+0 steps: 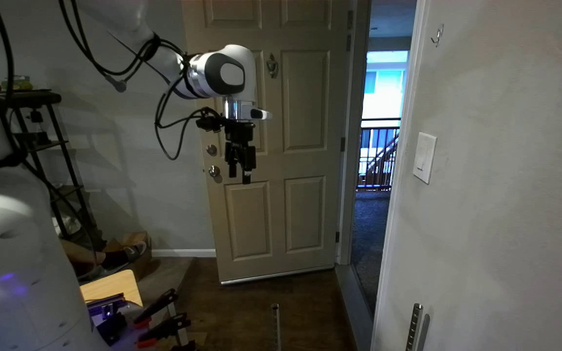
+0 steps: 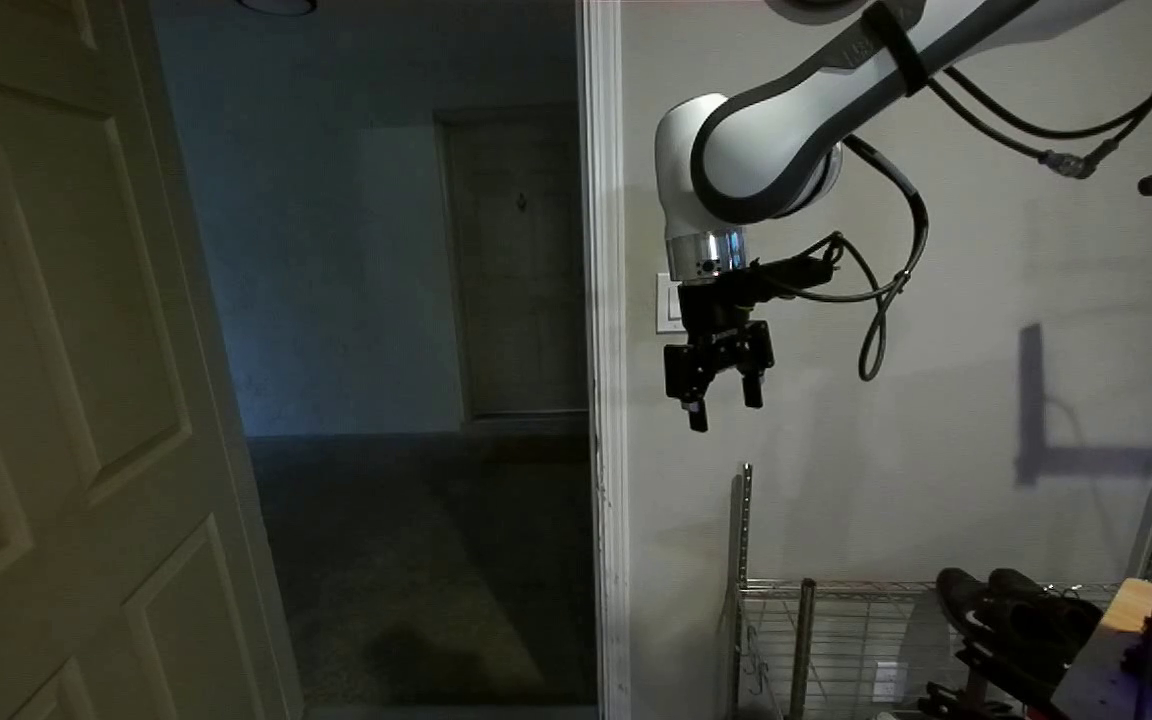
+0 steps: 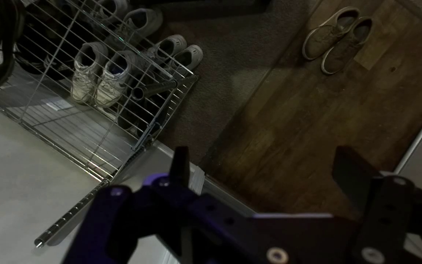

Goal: Turn off the light switch

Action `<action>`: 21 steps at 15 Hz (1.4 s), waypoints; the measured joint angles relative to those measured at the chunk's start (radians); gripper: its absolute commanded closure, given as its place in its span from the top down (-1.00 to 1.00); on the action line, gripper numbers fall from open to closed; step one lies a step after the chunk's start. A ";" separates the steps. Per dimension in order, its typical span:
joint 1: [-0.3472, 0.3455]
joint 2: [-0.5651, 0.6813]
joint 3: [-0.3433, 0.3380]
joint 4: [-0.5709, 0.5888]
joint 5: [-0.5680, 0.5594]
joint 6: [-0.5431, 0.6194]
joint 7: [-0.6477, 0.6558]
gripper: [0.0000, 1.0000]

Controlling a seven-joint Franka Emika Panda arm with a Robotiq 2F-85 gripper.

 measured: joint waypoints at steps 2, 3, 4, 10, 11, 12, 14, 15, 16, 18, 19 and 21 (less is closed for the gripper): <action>0.000 0.000 0.000 0.000 0.000 0.000 0.000 1.00; 0.000 0.000 0.000 0.000 0.000 0.000 0.000 1.00; 0.000 0.000 0.000 0.000 0.000 0.000 0.000 1.00; 0.004 0.001 -0.009 0.000 -0.005 0.000 0.000 1.00; 0.004 0.002 -0.014 0.000 -0.011 0.002 0.006 1.00; 0.003 0.004 -0.021 0.000 -0.015 0.008 0.016 0.98; 0.002 0.010 -0.040 0.001 -0.029 0.028 0.037 0.48; -0.001 0.016 -0.050 0.003 -0.038 0.042 0.045 0.39; -0.002 0.023 -0.061 0.009 -0.049 0.055 0.053 0.23; -0.005 0.044 -0.084 0.029 -0.075 0.079 0.072 -0.01; -0.006 0.056 -0.093 0.044 -0.094 0.087 0.089 -0.15; -0.006 0.083 -0.107 0.079 -0.134 0.095 0.127 -0.42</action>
